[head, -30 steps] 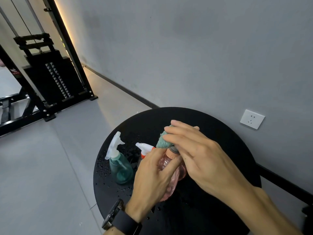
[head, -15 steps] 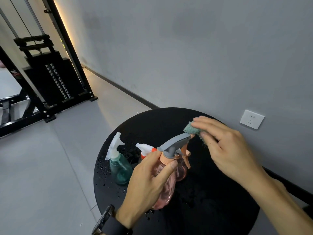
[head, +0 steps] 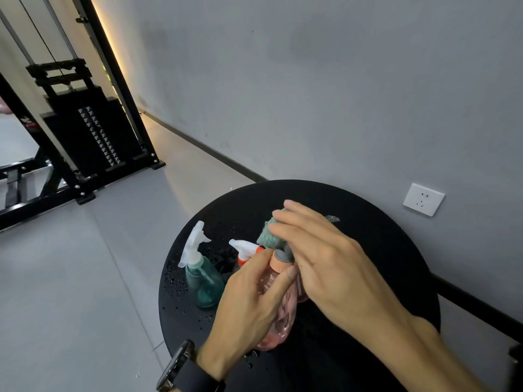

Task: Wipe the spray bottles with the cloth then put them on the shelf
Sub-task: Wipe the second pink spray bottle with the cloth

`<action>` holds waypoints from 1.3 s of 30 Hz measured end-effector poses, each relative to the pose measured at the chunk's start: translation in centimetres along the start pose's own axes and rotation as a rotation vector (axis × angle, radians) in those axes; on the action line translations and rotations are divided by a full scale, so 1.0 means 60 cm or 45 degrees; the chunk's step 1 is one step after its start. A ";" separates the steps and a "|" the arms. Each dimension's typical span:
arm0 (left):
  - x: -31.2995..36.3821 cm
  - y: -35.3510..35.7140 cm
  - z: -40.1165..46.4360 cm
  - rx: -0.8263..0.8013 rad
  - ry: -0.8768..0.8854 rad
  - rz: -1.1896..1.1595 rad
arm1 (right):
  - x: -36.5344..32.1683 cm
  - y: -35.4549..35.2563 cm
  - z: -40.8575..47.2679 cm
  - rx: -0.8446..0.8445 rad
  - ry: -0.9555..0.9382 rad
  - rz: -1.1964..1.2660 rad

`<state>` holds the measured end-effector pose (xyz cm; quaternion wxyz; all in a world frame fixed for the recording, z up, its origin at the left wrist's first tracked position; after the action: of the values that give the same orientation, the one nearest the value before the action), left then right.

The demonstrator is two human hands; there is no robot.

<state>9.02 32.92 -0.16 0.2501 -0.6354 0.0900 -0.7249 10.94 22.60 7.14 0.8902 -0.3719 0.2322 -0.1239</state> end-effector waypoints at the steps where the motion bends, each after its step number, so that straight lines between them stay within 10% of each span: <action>1: 0.003 -0.003 0.000 -0.005 0.000 0.010 | 0.011 -0.004 0.000 0.015 0.036 -0.006; 20: -0.006 -0.008 0.010 -0.061 -0.294 -0.318 | 0.123 -0.060 -0.030 0.124 0.403 0.001; 29: 0.003 0.007 0.016 -0.098 -0.226 -0.313 | 0.079 -0.106 -0.018 0.502 0.308 0.311; 39: 0.018 0.011 0.013 -0.081 -0.218 -0.488 | 0.037 -0.048 -0.008 0.292 0.274 0.659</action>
<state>9.84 32.01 0.62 0.0943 -0.7078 -0.0313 -0.6994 12.47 19.47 8.19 0.8987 -0.1821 0.3966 0.0431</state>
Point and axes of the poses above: each hand's wrist, its own z-axis towards the middle knuckle, its own y-axis out of the palm, x = y × z, the point moved 9 cm from there along z, towards the middle knuckle, and after that the axes turned 9 degrees about -y, right-handed, at the moved point
